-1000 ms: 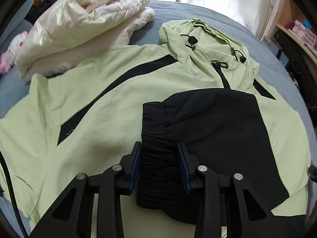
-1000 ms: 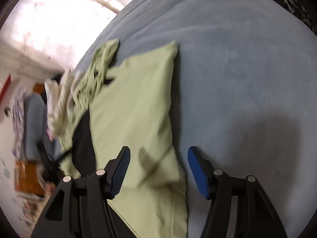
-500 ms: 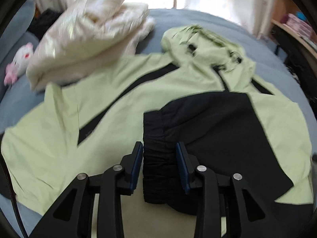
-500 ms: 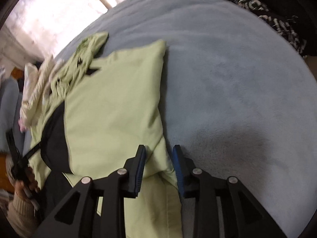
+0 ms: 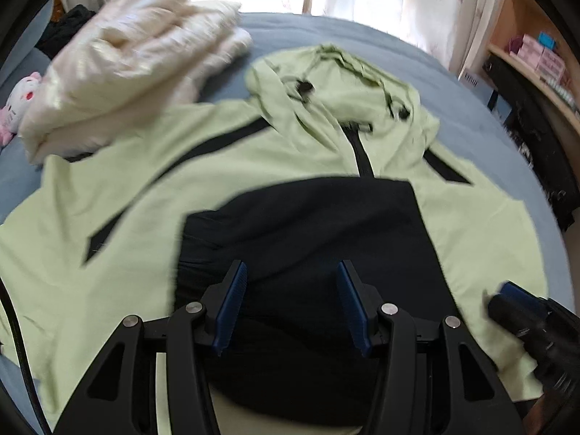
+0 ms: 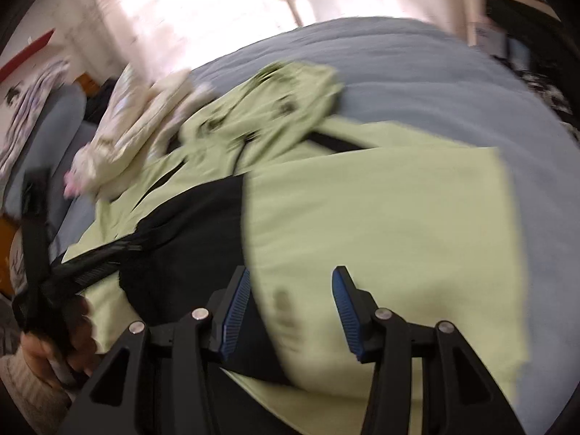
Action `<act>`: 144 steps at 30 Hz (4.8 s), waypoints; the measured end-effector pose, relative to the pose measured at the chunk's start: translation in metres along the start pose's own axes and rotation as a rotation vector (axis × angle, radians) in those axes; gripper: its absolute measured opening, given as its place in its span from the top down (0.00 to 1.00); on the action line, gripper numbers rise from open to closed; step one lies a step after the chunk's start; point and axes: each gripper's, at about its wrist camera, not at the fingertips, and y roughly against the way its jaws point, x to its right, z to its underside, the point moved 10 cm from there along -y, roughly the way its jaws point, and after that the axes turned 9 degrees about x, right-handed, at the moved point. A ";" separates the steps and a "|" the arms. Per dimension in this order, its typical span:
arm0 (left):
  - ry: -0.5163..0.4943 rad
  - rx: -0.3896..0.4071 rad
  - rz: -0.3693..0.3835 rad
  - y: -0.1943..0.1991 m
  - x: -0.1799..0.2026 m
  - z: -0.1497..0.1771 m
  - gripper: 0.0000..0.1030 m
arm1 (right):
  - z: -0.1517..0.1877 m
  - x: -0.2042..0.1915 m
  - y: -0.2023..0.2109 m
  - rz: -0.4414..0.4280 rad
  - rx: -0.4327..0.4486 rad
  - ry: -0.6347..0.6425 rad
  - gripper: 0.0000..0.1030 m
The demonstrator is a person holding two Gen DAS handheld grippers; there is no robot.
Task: Fold large clothes
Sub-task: 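Lay the black sleeve flat on the jacket front and open the left gripper, then grasp the other black sleeve cuff with the left gripper, then fold the sleeve across the jacket front toward the right gripper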
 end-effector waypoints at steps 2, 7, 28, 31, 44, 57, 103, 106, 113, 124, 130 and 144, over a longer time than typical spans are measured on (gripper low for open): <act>-0.006 -0.012 -0.030 -0.012 0.002 0.003 0.52 | -0.002 -0.001 -0.025 0.066 0.000 0.042 0.54; -0.053 0.016 -0.092 -0.027 -0.010 -0.012 0.51 | -0.033 0.084 -0.044 0.249 0.060 -0.056 0.56; -0.106 0.095 -0.026 0.043 0.012 -0.003 0.52 | -0.007 0.101 0.045 0.167 0.083 -0.238 0.57; -0.121 0.077 -0.033 0.054 0.020 0.021 0.52 | 0.020 0.048 0.034 0.078 0.008 -0.174 0.57; -0.055 0.017 -0.063 0.039 -0.009 0.047 0.51 | 0.066 0.140 0.072 0.268 -0.014 -0.255 0.61; -0.043 0.019 -0.053 0.087 -0.014 0.054 0.51 | 0.088 0.108 0.126 0.251 0.034 -0.338 0.58; 0.228 0.052 -0.124 0.231 -0.251 0.126 0.47 | 0.100 -0.187 0.114 0.072 0.029 0.182 0.58; 0.296 0.040 -0.089 0.223 -0.280 0.128 0.47 | 0.094 -0.213 0.098 0.057 0.030 0.216 0.58; 0.451 0.031 0.008 0.202 -0.347 0.127 0.47 | 0.078 -0.262 0.057 0.048 0.046 0.261 0.58; 0.675 0.054 0.122 0.170 -0.430 0.117 0.47 | 0.065 -0.319 -0.003 0.008 0.036 0.293 0.58; 0.756 0.088 0.141 0.154 -0.462 0.108 0.47 | 0.070 -0.340 -0.019 -0.028 0.020 0.304 0.58; 0.786 0.099 -0.119 0.152 -0.495 0.094 0.95 | 0.087 -0.310 0.003 -0.061 -0.016 0.239 0.58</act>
